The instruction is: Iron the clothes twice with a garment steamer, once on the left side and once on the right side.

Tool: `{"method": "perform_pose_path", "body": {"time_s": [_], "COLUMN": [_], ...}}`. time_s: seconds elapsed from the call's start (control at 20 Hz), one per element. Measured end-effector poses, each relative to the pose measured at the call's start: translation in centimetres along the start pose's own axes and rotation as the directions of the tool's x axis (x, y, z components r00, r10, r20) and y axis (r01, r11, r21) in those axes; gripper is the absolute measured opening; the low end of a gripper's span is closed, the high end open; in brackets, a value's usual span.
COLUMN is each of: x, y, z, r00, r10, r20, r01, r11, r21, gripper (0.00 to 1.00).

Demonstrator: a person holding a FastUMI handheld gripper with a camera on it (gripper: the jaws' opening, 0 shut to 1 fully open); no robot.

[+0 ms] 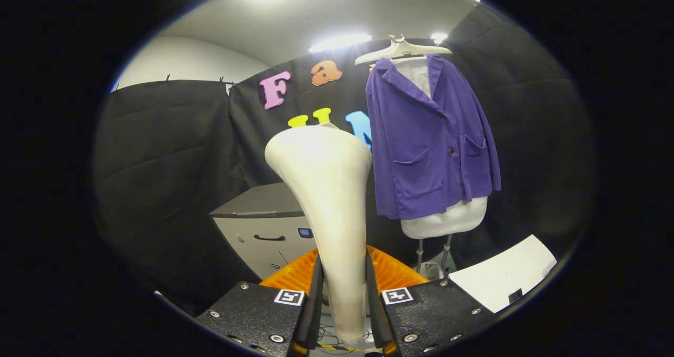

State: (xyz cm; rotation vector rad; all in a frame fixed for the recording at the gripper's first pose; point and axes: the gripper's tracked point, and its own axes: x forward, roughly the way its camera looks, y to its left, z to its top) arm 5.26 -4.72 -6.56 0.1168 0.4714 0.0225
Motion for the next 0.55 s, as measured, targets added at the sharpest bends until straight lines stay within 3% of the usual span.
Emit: {"method": "perform_pose_path", "body": {"time_s": [0.55], "x": [0.02], "y": [0.59], "z": [-0.03], "r00": [1.000], "r10": [0.000], "r20": [-0.020], "r01": [0.000], "r11": [1.000], "r21": [-0.021], "gripper": [0.39]}}
